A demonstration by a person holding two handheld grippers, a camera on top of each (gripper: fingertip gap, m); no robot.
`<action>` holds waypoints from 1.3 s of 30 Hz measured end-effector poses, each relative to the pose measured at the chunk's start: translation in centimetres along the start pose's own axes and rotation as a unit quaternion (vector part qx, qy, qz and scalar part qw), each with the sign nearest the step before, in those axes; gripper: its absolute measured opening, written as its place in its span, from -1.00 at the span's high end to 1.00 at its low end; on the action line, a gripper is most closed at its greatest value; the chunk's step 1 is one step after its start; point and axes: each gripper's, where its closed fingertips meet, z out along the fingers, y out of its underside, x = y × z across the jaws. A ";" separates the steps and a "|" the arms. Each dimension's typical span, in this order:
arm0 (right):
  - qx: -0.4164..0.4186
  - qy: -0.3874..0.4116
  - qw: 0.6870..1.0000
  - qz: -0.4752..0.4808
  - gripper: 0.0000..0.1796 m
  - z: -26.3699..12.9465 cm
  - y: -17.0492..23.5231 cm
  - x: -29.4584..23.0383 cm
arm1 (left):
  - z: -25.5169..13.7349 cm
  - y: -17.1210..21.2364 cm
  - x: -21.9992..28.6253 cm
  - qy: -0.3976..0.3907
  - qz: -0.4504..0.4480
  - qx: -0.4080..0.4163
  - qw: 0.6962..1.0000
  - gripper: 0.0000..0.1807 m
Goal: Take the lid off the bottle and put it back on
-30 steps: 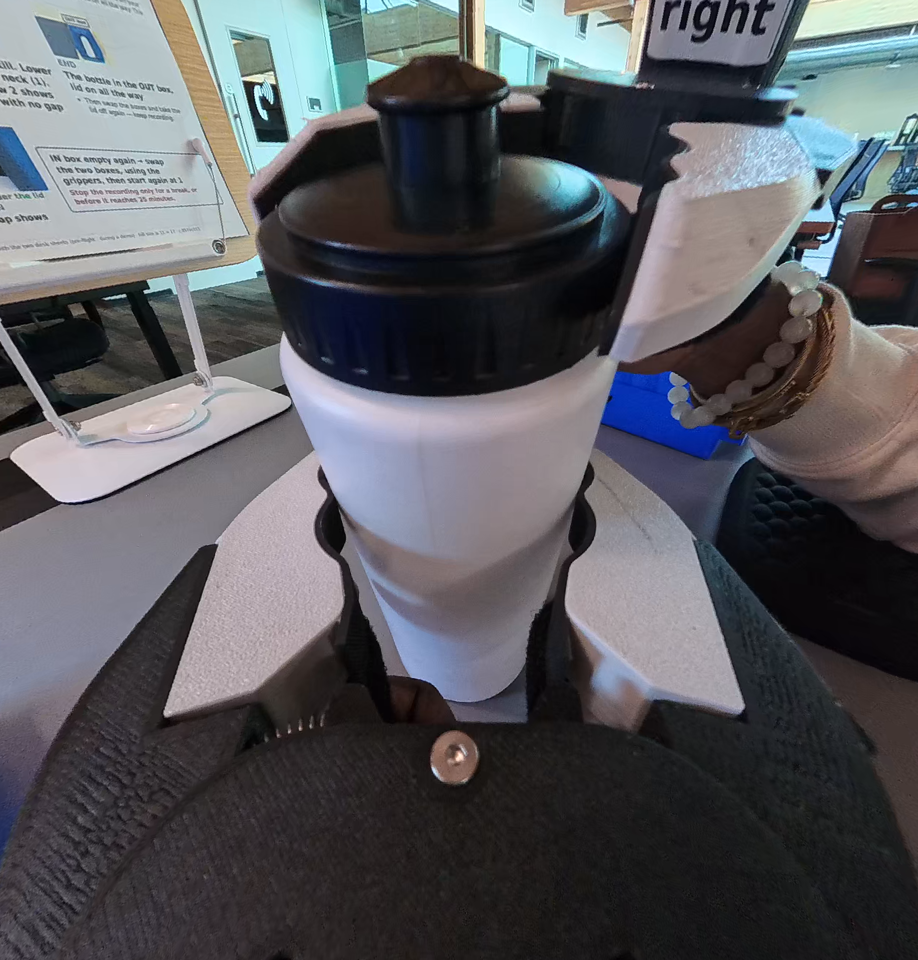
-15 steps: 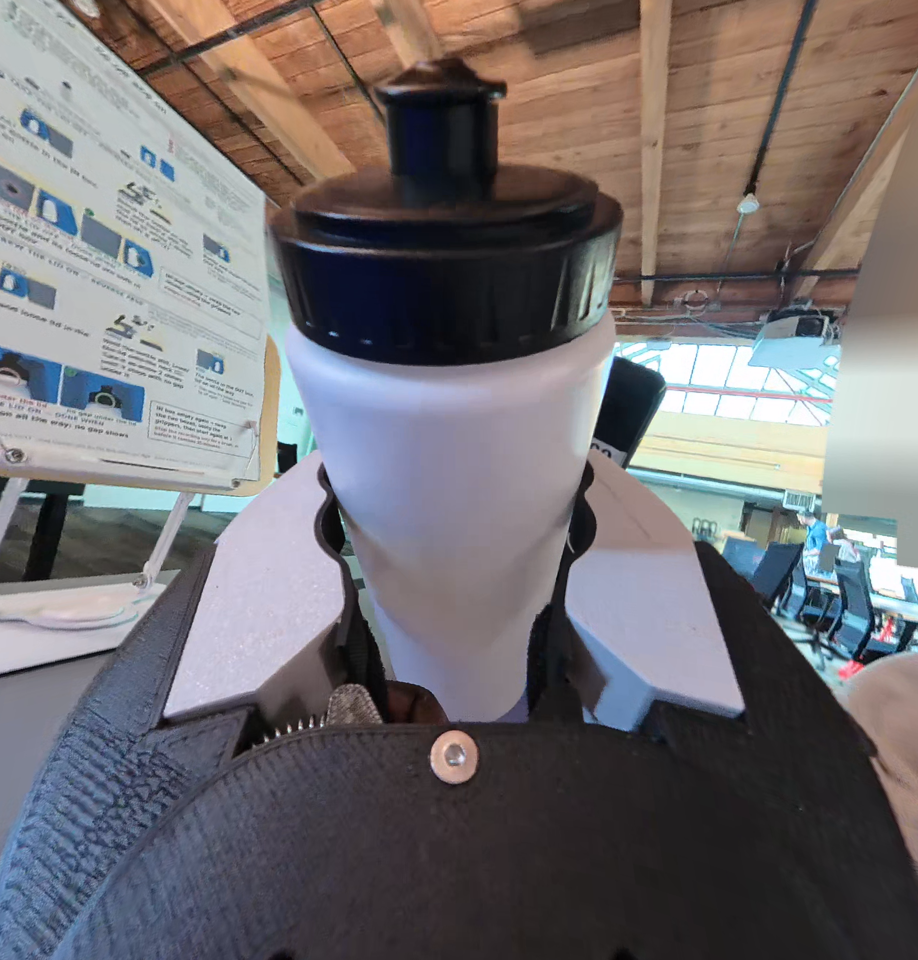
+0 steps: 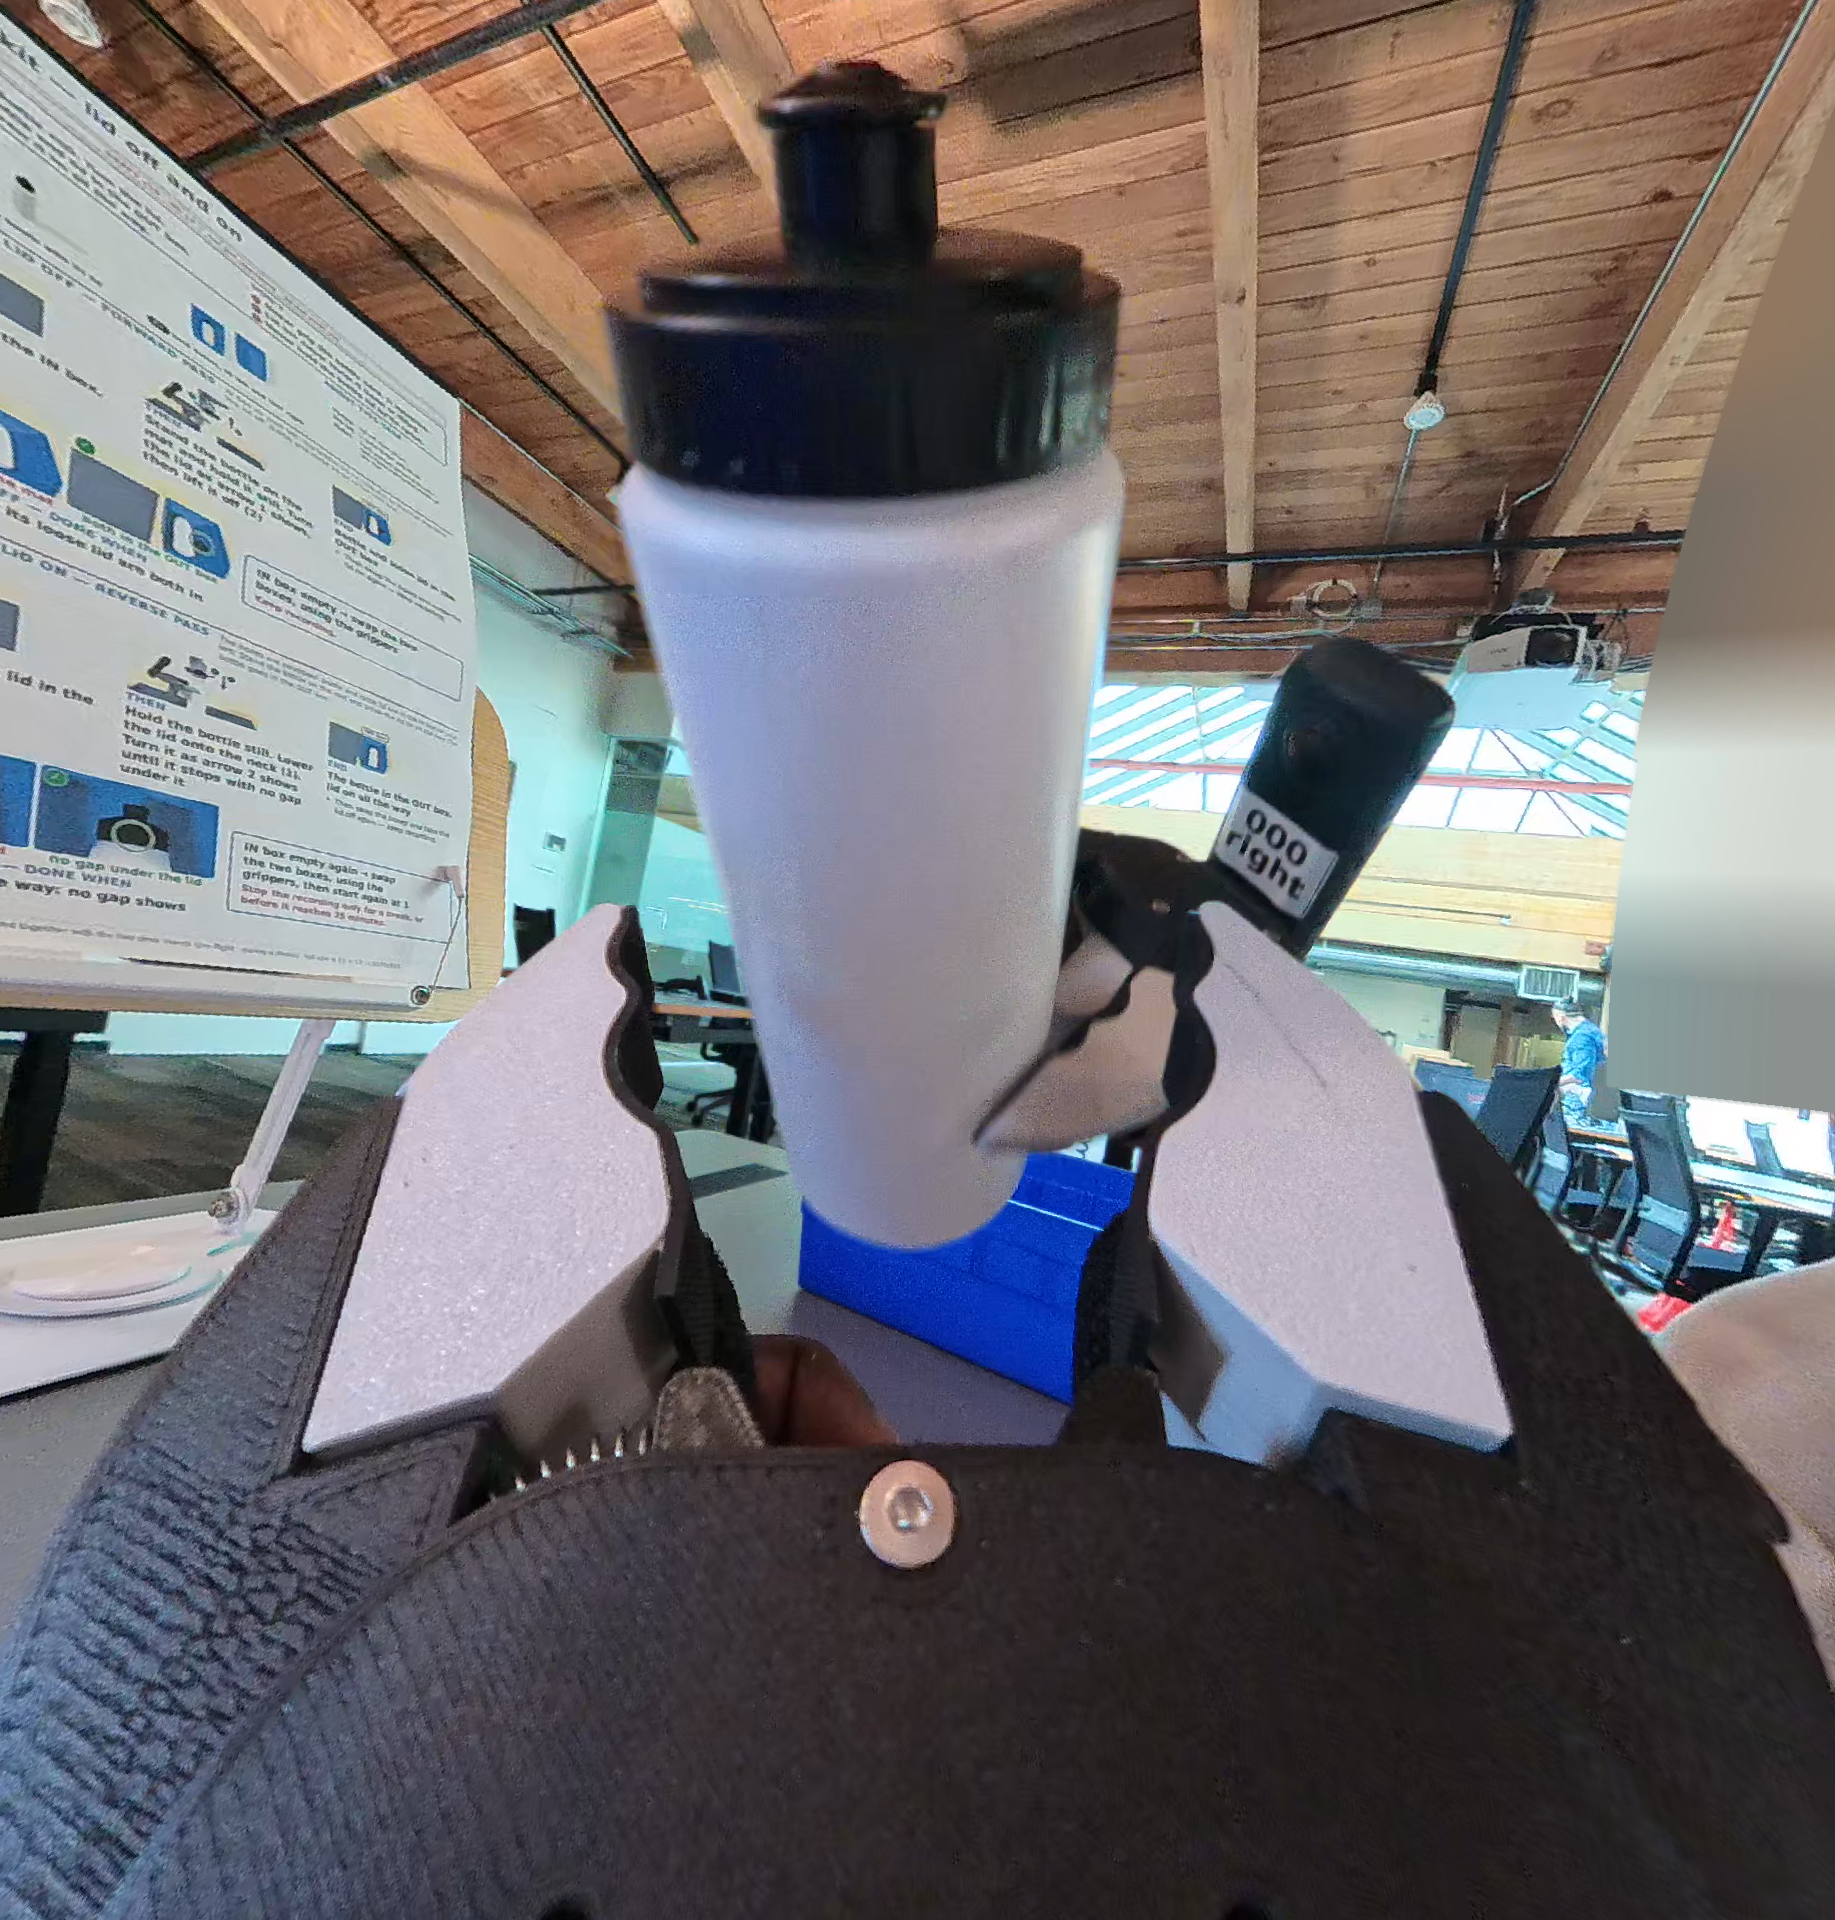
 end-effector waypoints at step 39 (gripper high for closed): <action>-0.263 0.251 0.753 0.548 0.26 -26.8 29.0 -0.8 | 1.6 6.6 3.5 0.029 -0.014 -0.224 0.974 0.15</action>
